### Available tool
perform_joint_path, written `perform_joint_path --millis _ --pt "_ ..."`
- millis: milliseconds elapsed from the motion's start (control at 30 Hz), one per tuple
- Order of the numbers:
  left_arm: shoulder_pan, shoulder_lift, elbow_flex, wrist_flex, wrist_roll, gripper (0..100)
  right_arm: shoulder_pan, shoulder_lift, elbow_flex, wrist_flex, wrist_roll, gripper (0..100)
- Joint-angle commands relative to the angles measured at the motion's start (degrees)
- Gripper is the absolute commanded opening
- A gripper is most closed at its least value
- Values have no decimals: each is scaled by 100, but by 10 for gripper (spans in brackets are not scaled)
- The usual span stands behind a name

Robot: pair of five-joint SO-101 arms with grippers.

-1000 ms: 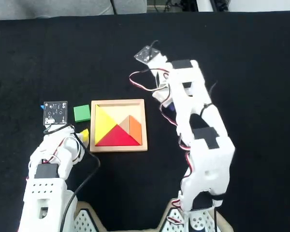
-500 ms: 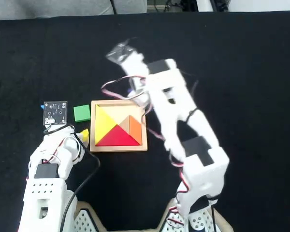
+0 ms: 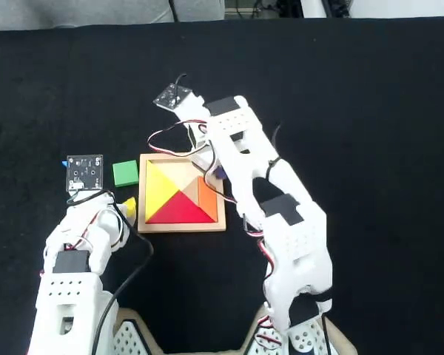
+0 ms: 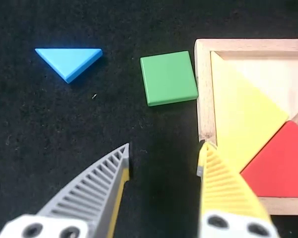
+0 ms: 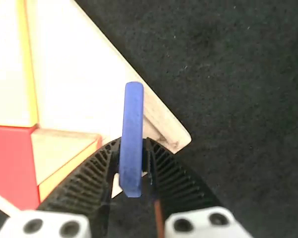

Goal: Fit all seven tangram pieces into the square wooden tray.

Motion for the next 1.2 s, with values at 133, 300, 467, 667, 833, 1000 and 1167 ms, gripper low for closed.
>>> perform_joint_path --millis 133,300,467,667,833,1000,1167 --pt "75 -62 -66 -53 -44 223 -378 -84 -347 264 -62 11" --pt "75 -62 -66 -53 -44 223 -378 -75 -347 114 -185 11" --pt "75 -62 -66 -53 -44 223 -404 -75 -356 97 -369 12" --pt "75 -62 -66 -62 -44 223 -413 -66 -338 132 -378 16" --pt "75 -62 -66 -62 -44 223 -422 -75 -330 149 -378 25" --pt "75 -62 -66 -70 -44 223 -510 -84 -374 299 -378 201" --pt "75 -62 -66 -70 -44 223 -598 -84 -365 308 -343 167"
